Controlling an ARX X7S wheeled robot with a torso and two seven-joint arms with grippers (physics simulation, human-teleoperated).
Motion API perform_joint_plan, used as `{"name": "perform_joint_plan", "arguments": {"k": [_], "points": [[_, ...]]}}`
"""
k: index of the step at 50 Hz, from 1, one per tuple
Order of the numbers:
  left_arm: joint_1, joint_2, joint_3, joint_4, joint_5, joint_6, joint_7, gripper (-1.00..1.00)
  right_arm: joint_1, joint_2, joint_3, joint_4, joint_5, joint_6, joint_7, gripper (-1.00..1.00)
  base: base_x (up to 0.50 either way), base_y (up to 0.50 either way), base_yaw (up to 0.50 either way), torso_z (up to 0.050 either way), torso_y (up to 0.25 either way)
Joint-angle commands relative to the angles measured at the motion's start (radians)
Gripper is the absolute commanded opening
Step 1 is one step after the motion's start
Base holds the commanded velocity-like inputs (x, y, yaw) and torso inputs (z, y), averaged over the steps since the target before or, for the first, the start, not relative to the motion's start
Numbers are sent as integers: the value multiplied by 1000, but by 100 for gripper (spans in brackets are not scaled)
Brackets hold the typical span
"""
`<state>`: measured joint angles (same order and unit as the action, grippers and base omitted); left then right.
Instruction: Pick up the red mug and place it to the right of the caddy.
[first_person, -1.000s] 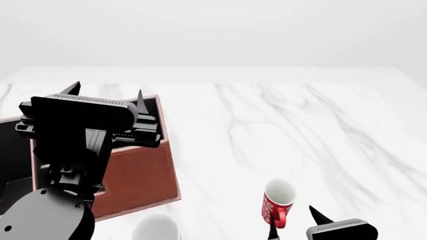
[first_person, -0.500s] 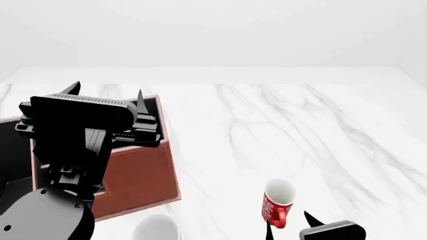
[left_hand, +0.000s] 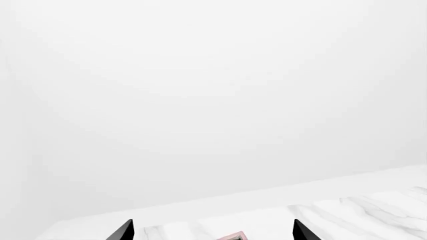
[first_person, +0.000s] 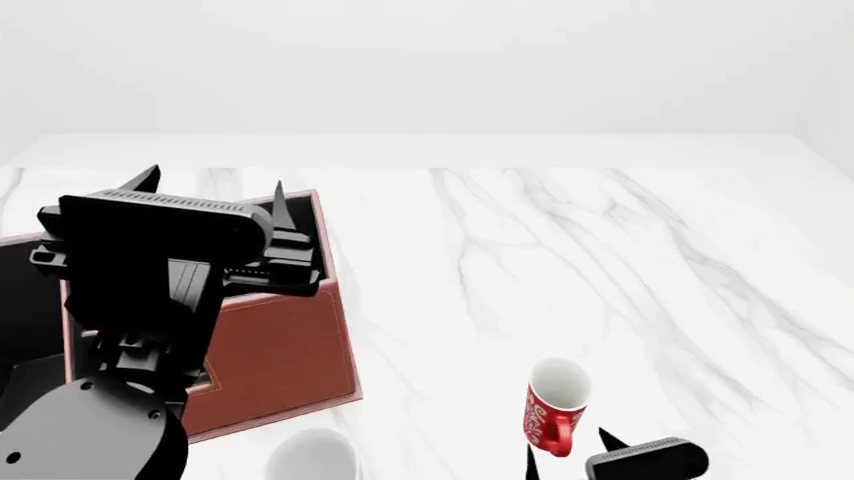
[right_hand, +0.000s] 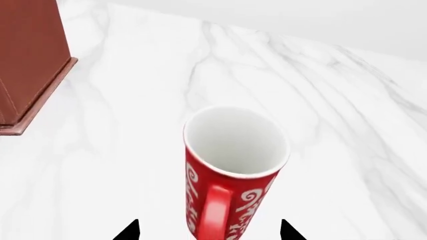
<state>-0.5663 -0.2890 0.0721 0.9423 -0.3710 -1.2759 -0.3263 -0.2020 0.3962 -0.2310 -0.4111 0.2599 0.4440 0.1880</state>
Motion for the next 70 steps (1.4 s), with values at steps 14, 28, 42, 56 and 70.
{"name": "perform_joint_plan", "arguments": {"k": [14,28,42,56,70], "points": [[10,14,-34,11,5,6,19,100,26,-29,25,41,-9,8,-17,-100,0,0,0,0,0],[9,10,-36,12,-6,5,12,100,27,-26,22,37,-5,11,-13,-100,0,0,0,0,0],[14,6,-34,7,-13,16,4,100,34,-17,24,11,-11,6,-2,-100,0,0,0,0,0],[18,1,-35,-4,-19,27,-2,100,201,18,-9,-39,-4,2,-83,-100,0,0,0,0,0],[10,-2,-27,-15,-26,32,-9,100,546,-39,-33,91,247,260,-280,-100,0,0,0,0,1]]}}
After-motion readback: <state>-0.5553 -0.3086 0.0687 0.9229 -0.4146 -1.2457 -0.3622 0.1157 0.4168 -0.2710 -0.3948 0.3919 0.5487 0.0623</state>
